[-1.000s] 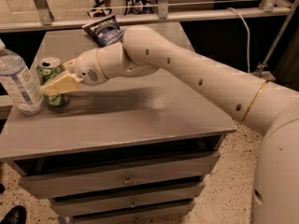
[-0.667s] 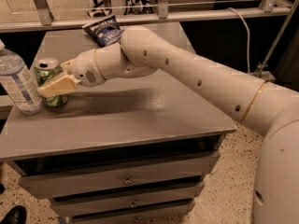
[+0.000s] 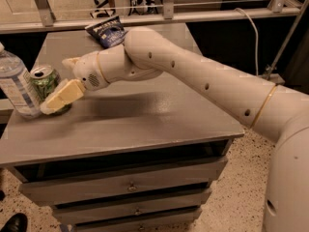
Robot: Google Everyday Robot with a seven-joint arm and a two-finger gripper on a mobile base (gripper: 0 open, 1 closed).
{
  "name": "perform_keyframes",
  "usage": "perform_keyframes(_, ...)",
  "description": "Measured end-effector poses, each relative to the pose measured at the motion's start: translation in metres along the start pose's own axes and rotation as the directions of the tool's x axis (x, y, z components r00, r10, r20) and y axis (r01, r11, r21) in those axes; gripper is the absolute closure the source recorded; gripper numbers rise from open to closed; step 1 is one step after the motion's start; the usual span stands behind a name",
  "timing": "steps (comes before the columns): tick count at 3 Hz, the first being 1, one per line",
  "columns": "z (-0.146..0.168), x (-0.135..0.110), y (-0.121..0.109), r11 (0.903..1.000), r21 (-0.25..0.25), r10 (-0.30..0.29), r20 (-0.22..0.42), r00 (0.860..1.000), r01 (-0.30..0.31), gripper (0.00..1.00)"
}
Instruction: Move green can near blue plastic bottle
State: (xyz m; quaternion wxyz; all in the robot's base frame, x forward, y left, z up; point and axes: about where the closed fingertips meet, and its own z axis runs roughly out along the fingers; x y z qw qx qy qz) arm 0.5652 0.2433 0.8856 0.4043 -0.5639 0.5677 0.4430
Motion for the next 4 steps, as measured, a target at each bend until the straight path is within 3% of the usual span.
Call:
perform_keyframes(1, -0.042, 0.001, -0.011, 0.9993, 0.039, -0.002, 0.006, 1.000, 0.001, 0.00)
perform_keyframes(2, -0.124, -0.006, -0.023, 0.9931, 0.116, -0.020, 0.031, 0.999, 0.016, 0.00)
perform_keyframes(3, -0.224, -0.013, -0.032, 0.9651, 0.261, -0.035, 0.043, 0.998, 0.023, 0.00)
perform_keyframes(4, -0.243, -0.014, -0.033, 0.9567, 0.290, -0.038, 0.045, 0.998, 0.024, 0.00)
